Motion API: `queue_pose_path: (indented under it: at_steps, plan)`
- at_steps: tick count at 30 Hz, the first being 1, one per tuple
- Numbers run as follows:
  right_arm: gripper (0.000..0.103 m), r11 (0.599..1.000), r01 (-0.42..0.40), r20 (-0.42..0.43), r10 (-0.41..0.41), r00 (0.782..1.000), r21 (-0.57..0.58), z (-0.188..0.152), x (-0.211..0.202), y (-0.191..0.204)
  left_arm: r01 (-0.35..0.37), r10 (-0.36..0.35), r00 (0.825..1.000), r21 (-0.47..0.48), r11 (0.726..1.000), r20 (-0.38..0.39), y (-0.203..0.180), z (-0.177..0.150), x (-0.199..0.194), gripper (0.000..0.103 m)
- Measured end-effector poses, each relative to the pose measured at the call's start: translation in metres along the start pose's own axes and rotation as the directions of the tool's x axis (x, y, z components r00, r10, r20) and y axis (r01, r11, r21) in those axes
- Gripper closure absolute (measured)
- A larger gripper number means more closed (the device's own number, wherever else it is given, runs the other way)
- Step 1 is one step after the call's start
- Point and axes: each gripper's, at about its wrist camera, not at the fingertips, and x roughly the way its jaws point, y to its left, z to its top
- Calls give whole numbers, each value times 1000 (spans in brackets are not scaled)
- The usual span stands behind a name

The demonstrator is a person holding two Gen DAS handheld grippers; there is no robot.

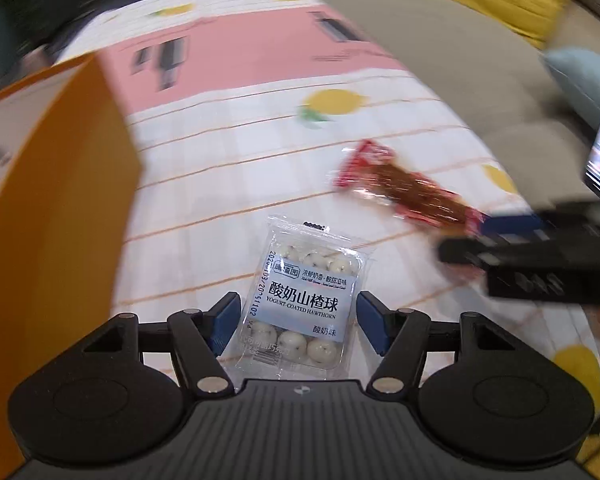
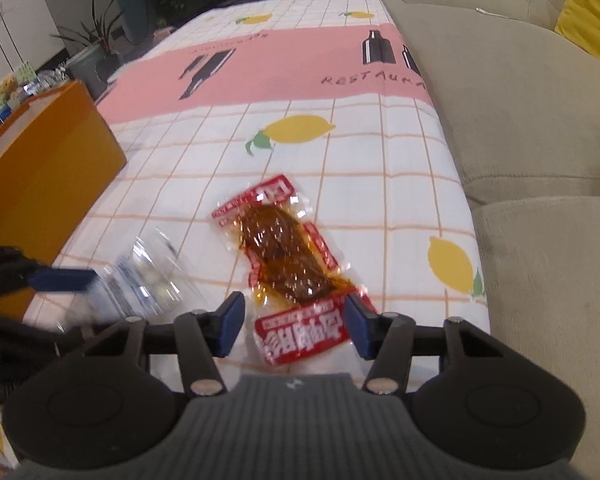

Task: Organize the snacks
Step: 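Grasp the white yogurt-ball packet with left tool while right tool grasps the red strip packet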

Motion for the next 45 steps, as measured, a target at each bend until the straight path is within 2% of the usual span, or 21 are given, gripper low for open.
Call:
queue_pose_path:
  at_steps: [4, 8, 10, 12, 16, 21, 28, 34, 38, 40, 43, 44, 45]
  plan:
    - [56, 1000, 22, -56, -21, 998, 17, -9, -8, 6, -15, 15, 1000, -74, 997, 1, 12, -3, -2, 29]
    - [56, 999, -21, -84, 25, 996, 47, -17, -16, 11, -20, 20, 1000, -64, 998, 14, 11, -7, -4, 26]
    - [54, 1000, -13, -50, 14, 999, 6, -17, -21, 17, -18, 20, 1000, -56, 998, 20, 11, -8, -5, 25]
    - [43, 999, 0, -2, 0, 1000, -44, -15, -27, 23, -13, 14, 1000, -56, 998, 21, 12, -8, -4, 24]
    - [34, 991, 14, 74, -4, 997, -132, -11, -30, 24, 0, 1, 1000, -50, 999, 16, 10, -9, -1, 22]
    - [32, 979, 25, 82, -8, 997, -204, -7, -11, 19, 0, 0, 1000, -22, 1000, -3, 9, -11, 5, 22]
    - [30, 975, 31, 117, -6, 993, -218, 4, 6, 20, 11, -11, 1000, -15, 1000, 3, 11, -10, 5, 23]
    - [30, 952, 88, 121, -54, 991, -293, 0, 19, 26, 18, -17, 1000, -22, 1000, 6, 12, -10, 6, 28]
    - [34, 950, 90, 124, -55, 991, -298, -1, 17, 26, 19, -18, 1000, -23, 1000, 8, 12, -9, 6, 32]
    - [40, 952, 90, 126, -55, 990, -292, -1, 16, 26, 16, -16, 1000, -24, 1000, 6, 11, -8, 7, 33]
    - [50, 952, 114, 132, -79, 988, -285, -1, 15, 27, 16, -15, 1000, -28, 999, 4, 11, -8, 6, 34]
    - [61, 949, 129, 138, -93, 986, -287, -2, 15, 28, 16, -16, 1000, -29, 999, 3, 11, -8, 6, 35]
    - [68, 948, 138, 140, -101, 985, -288, -2, 14, 29, 16, -16, 1000, -30, 999, 2, 12, -8, 6, 35]
